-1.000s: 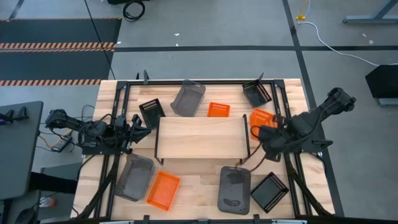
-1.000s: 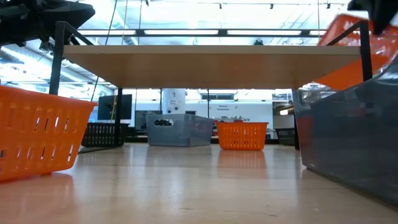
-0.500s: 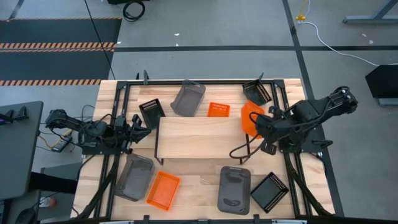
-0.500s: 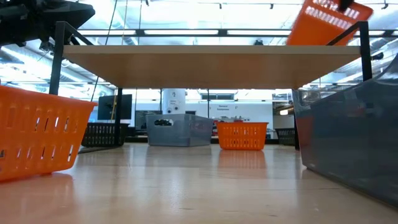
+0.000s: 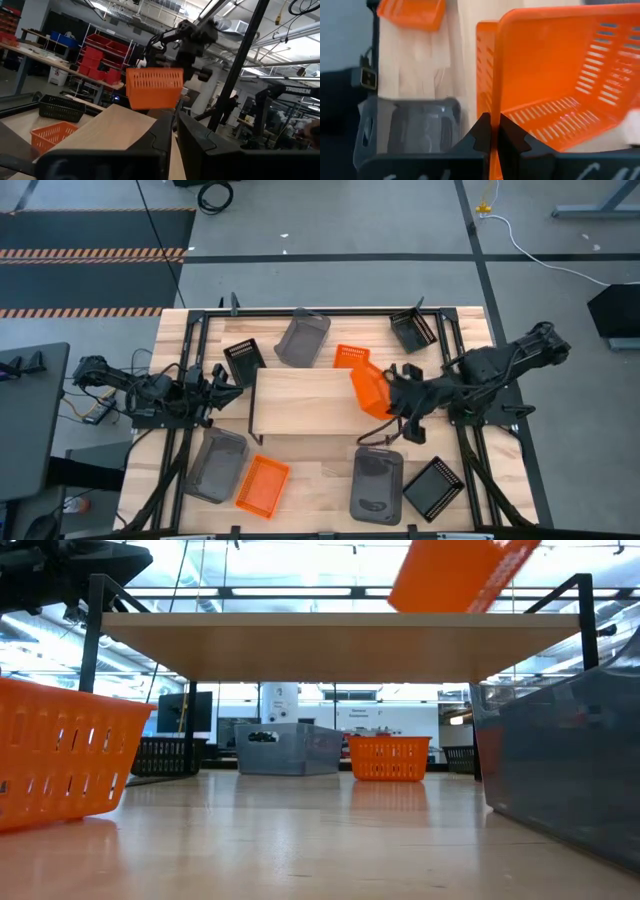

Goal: Stack baskets on shelf by color
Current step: Put the top right orange bin on the shelf

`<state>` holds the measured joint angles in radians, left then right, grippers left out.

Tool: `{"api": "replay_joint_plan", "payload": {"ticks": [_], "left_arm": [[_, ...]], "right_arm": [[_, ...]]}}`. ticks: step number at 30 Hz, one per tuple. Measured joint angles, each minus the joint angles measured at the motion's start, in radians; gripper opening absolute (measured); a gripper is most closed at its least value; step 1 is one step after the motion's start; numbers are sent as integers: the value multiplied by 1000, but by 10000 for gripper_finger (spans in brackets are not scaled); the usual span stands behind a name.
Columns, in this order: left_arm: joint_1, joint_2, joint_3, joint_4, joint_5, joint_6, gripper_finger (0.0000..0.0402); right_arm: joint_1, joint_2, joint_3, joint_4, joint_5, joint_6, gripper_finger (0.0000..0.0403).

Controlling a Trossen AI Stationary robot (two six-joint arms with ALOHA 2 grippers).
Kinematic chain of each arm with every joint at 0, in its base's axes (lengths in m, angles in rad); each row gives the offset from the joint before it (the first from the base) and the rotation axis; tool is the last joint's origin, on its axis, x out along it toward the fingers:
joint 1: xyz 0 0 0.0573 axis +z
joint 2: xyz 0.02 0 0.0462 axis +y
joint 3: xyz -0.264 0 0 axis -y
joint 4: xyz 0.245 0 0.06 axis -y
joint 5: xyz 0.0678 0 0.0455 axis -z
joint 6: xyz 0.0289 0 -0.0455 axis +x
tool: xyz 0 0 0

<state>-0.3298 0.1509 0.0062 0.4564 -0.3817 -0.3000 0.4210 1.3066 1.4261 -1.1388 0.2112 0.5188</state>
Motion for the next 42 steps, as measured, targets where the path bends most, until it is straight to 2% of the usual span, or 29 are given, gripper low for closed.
{"api": "replay_joint_plan", "payload": {"ticks": [5, 13, 20, 26, 33, 42], "left_arm": [[0, 0, 0, -1, 0, 0, 33], [0, 0, 0, -1, 0, 9, 35], [0, 0, 0, 0, 0, 4, 31], [0, 0, 0, -5, 0, 0, 33], [0, 0, 0, -5, 0, 1, 35], [0, 0, 0, -6, 1, 5, 34]], "right_arm": [[0, 116, 24, -67, -25, -7, 20], [0, 347, 314, -419, 4, 5, 20], [-4, 467, 473, -402, -34, 2, 27], [-36, 526, 485, -434, -54, 2, 32], [-81, 536, 477, -432, -60, 19, 32], [-103, 543, 476, -433, -134, -34, 40]]}}
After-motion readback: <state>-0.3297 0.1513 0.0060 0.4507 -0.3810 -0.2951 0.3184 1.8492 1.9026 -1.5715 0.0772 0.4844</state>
